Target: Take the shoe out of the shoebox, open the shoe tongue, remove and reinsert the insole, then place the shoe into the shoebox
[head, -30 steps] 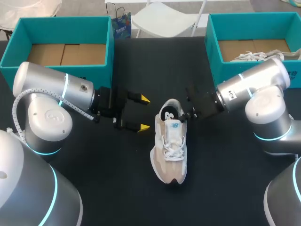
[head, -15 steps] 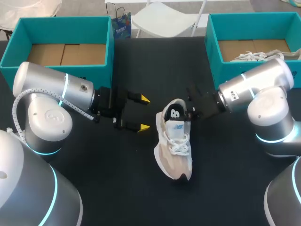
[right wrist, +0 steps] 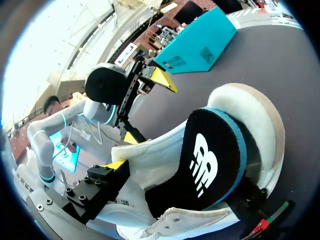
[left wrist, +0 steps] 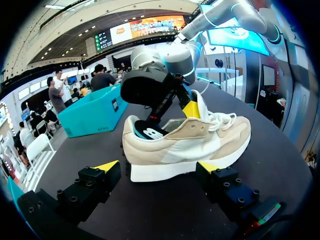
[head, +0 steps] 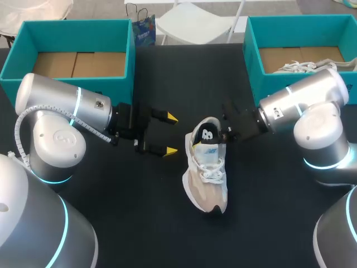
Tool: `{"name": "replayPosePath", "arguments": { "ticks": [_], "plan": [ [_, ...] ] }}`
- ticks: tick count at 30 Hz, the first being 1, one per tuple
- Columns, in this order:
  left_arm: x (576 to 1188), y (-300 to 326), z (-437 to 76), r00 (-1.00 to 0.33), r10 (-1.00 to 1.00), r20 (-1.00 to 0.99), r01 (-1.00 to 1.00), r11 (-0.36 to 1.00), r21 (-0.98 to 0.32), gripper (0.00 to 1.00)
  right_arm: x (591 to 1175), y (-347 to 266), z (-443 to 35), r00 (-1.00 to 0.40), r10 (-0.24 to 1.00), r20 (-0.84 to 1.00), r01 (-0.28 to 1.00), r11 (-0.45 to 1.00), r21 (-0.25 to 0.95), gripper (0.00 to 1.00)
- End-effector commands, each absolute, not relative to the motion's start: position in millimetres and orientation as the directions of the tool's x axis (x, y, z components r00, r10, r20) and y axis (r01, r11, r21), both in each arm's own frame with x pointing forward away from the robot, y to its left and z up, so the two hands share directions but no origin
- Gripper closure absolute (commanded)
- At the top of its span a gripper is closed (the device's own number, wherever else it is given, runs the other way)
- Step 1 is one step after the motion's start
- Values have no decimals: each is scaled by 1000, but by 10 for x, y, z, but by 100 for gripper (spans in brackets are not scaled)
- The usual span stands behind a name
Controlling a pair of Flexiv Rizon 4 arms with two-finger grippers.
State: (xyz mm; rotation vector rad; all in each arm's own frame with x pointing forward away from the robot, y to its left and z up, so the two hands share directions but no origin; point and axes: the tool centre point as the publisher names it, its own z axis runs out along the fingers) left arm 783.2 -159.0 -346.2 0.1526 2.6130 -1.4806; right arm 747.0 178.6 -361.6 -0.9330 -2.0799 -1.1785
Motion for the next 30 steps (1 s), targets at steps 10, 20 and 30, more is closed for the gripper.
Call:
{"name": "replayPosePath", "arguments": {
  "ticks": [10, 20, 30],
  "plan": [
    [7832, -1598, -3461, -986, 23, -166, 154, 515, -843, 0, 7515, 1791, -3715, -596, 298, 746, 792, 369, 486, 0],
    [7832, -1598, -3461, -986, 23, -166, 154, 515, -843, 0, 7500, 1790, -3697, -622, 250, 742, 775, 329, 539, 0],
    [7832, -1598, -3461, -986, 23, -166, 154, 515, -843, 0, 7500, 1790, -3697, -622, 250, 742, 775, 329, 539, 0]
  ]
}}
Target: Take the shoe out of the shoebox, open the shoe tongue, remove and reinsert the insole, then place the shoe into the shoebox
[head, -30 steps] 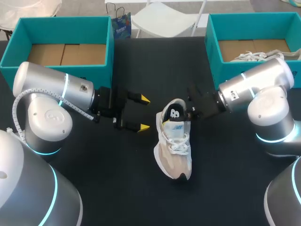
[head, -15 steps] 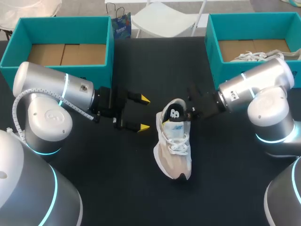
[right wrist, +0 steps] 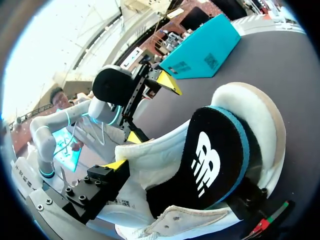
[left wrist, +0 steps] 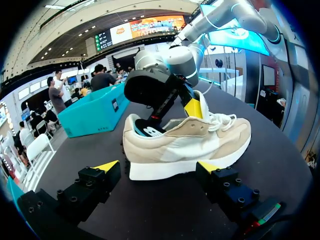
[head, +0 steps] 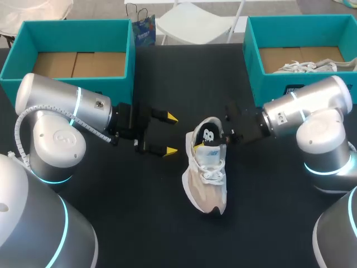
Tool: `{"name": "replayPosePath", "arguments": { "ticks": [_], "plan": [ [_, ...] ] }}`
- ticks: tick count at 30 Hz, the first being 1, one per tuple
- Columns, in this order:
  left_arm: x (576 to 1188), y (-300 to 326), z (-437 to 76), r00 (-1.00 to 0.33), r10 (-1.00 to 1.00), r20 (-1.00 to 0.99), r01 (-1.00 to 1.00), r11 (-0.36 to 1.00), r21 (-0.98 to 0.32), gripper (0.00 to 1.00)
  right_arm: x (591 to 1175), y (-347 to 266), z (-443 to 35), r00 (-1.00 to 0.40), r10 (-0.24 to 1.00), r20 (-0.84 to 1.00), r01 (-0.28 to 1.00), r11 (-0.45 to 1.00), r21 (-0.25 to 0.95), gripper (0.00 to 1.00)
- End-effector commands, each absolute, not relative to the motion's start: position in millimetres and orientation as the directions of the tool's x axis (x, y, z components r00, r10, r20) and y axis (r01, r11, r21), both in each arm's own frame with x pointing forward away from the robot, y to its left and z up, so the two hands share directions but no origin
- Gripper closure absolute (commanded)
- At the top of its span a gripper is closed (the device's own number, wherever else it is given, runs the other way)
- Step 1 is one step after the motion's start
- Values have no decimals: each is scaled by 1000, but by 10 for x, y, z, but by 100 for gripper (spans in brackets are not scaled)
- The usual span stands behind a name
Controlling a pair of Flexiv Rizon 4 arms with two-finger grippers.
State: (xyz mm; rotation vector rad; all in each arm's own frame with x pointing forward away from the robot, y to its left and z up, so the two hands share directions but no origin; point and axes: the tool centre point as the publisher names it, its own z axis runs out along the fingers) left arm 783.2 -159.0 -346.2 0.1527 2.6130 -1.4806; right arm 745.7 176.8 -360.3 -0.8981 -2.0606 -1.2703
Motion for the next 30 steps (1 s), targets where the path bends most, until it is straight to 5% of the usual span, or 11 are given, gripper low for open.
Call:
{"name": "replayPosePath", "arguments": {
  "ticks": [1, 18, 30],
  "plan": [
    [7832, -1598, -3461, -986, 23, -166, 154, 515, -843, 0, 7500, 1790, -3697, -622, 250, 742, 775, 329, 539, 0],
    [7832, -1598, -3461, -986, 23, -166, 154, 515, -843, 0, 7697, 1815, -3214, -557, 419, 717, 815, 444, 373, 0],
    [7832, -1598, -3461, -986, 23, -166, 154, 515, -843, 0, 7586, 1621, -3109, -598, 511, 617, 801, 410, 437, 0]
  ]
}}
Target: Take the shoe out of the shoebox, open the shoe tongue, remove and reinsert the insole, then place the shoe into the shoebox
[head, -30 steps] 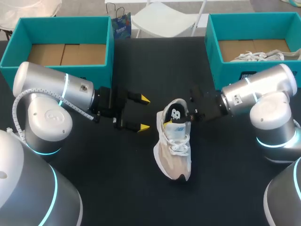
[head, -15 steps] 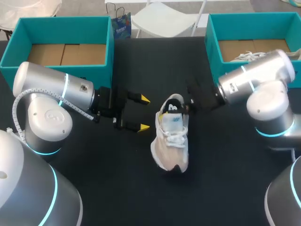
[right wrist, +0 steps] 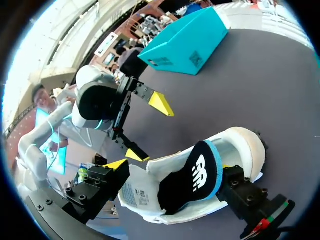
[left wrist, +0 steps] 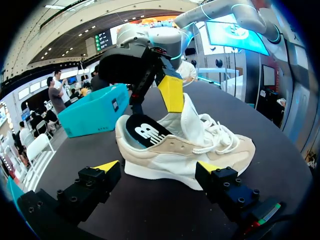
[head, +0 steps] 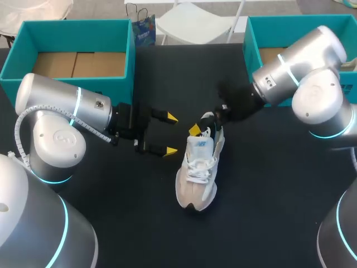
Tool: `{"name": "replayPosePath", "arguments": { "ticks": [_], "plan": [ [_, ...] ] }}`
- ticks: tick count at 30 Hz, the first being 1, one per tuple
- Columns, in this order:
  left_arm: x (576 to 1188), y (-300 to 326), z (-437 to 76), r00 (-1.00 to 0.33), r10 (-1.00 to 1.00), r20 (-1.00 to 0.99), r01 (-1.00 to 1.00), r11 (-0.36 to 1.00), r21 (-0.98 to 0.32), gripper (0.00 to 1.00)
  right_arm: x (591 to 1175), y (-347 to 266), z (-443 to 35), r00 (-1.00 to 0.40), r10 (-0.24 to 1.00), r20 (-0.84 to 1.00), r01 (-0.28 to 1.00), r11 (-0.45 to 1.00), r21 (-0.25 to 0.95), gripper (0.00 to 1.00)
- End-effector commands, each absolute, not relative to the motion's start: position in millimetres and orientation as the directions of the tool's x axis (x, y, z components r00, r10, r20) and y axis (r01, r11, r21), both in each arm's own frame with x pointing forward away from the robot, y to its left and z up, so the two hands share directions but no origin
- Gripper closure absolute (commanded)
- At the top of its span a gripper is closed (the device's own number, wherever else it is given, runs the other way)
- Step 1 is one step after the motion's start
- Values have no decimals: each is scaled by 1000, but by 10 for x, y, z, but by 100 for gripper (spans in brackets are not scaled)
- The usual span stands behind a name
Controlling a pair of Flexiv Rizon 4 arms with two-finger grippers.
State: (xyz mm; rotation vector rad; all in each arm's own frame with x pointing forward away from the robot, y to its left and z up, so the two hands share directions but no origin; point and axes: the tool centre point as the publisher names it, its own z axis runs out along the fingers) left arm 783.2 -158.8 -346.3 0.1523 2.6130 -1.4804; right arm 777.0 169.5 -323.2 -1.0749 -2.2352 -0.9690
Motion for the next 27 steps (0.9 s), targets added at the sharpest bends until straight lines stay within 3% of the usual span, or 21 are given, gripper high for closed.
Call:
{"name": "replayPosePath", "arguments": {
  "ticks": [1, 8, 15, 27],
  "plan": [
    [7832, -1598, -3461, -986, 23, -166, 154, 515, -843, 0, 7586, 1630, -3095, -605, 510, 611, 796, 416, 441, 0],
    [7832, -1598, -3461, -986, 23, -166, 154, 515, -843, 0, 7499, 1659, -2885, -618, 540, 571, 786, 447, 428, 0],
    [7832, -1598, -3461, -986, 23, -166, 154, 515, -843, 0, 7513, 1432, -2944, -660, 520, 543, 751, 426, 504, 0],
    [7832, -1598, -3461, -986, 23, -166, 154, 515, -843, 0, 7531, 1380, -2933, -650, 532, 542, 759, 418, 500, 0]
  ]
}}
